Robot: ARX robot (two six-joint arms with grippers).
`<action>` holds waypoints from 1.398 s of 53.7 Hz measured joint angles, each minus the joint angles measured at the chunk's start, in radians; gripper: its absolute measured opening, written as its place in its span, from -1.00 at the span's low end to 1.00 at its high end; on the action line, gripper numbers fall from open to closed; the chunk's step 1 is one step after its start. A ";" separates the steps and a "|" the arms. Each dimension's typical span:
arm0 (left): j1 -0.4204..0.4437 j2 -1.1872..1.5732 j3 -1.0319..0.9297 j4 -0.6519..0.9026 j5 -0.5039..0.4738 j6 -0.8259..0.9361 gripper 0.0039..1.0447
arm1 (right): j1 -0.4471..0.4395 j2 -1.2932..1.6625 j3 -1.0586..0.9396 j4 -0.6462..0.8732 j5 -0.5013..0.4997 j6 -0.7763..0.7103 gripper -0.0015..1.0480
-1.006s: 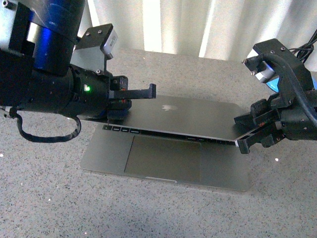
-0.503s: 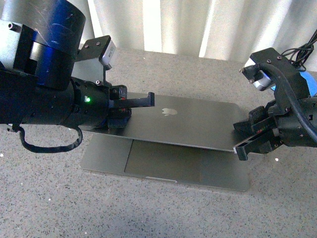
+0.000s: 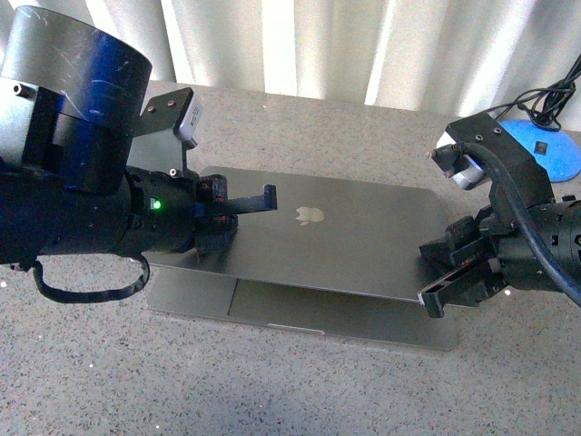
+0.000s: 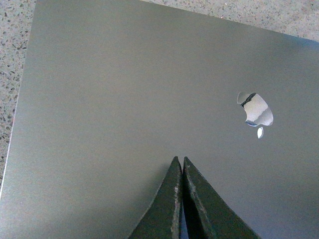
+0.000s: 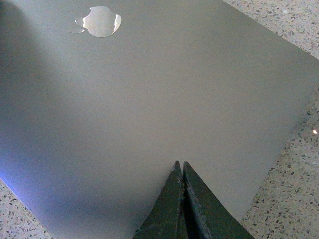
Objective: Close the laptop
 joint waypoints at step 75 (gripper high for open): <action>0.018 0.082 -0.035 0.072 0.027 -0.047 -0.94 | 0.009 0.096 -0.002 0.017 0.006 0.038 -0.98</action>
